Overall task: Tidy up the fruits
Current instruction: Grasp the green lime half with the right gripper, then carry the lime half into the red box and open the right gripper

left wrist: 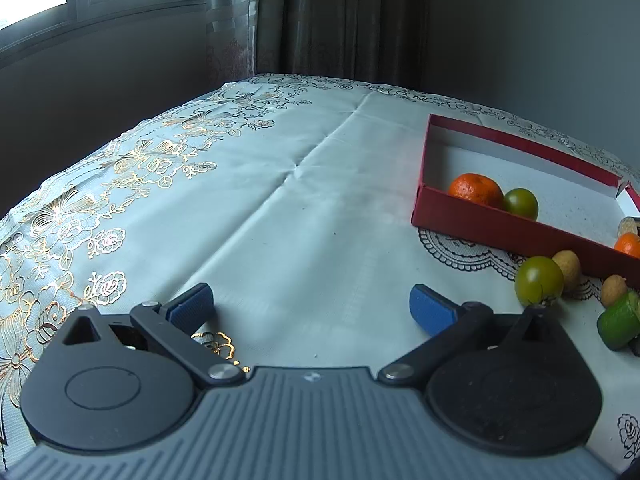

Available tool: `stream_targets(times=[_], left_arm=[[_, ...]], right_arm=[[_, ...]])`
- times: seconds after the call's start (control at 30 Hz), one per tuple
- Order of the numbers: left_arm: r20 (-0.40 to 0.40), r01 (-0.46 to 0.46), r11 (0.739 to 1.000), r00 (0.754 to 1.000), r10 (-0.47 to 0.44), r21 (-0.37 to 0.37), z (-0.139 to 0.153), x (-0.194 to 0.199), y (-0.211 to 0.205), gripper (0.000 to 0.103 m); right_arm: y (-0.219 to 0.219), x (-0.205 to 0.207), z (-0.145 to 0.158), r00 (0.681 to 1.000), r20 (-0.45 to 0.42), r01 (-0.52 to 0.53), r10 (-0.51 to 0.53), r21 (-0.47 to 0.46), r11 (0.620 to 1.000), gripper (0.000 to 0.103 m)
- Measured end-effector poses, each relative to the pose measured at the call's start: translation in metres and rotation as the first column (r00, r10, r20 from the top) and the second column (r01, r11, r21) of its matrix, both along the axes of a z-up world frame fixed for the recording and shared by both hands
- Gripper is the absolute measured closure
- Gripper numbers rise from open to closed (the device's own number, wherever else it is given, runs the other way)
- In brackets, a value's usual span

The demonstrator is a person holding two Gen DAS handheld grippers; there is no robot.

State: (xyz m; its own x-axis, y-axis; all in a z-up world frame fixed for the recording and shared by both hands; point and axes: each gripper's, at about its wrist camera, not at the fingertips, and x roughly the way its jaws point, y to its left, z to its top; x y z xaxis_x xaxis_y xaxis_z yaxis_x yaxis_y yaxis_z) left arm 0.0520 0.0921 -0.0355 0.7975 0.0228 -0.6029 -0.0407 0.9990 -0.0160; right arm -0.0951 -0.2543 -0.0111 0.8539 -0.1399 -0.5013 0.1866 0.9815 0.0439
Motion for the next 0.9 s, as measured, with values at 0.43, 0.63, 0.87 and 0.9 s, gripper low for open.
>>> stream_targets(times=[0.43,0.63,0.87,0.9], left_arm=[[0.001,-0.004,1.0,1.0,0.004,0.0,-0.001,0.0,0.001,0.0],[0.001,-0.004,1.0,1.0,0.004,-0.001,-0.001,0.0,0.001,0.0],[0.001,-0.004,1.0,1.0,0.004,-0.003,-0.001,0.001,0.001,0.0],[0.001,-0.003,1.0,1.0,0.003,-0.003,-0.001,0.001,0.001,0.0]], right_arm=[[0.033,0.07,0.029,0.997,0.032,-0.072,0.077,-0.118,0.99,0.07],[0.027,0.109,0.012,0.997,-0.02,-0.079,0.078,-0.064,0.995,0.066],[0.01,0.085,0.015,0.999,0.038,-0.025,0.025,-0.007,1.0,0.059],[0.005,0.077,0.017,0.999,0.052,0.005,-0.004,-0.014,1.0,0.051]])
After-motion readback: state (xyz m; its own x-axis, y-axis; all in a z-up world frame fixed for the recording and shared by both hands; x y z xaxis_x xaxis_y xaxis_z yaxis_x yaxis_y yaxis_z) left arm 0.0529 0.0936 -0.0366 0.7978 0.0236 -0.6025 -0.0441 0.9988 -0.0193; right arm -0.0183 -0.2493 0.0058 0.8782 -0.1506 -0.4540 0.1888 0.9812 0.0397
